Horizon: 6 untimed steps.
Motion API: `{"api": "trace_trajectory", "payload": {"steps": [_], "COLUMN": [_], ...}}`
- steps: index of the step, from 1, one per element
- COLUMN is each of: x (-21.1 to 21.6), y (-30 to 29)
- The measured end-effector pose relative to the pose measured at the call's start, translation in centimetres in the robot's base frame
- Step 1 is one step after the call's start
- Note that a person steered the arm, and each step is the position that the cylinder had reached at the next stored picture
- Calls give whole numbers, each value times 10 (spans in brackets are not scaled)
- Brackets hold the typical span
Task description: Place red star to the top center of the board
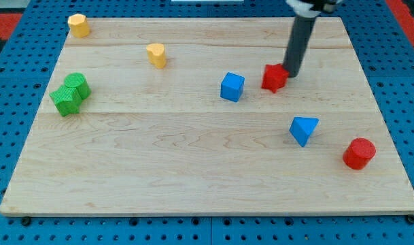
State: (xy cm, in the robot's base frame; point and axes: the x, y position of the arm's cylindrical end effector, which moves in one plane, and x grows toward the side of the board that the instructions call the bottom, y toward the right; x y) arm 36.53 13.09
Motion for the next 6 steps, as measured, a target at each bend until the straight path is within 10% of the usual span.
{"api": "trace_trajectory", "payload": {"steps": [3,6], "x": [44,-86], "y": [-22,-75]}}
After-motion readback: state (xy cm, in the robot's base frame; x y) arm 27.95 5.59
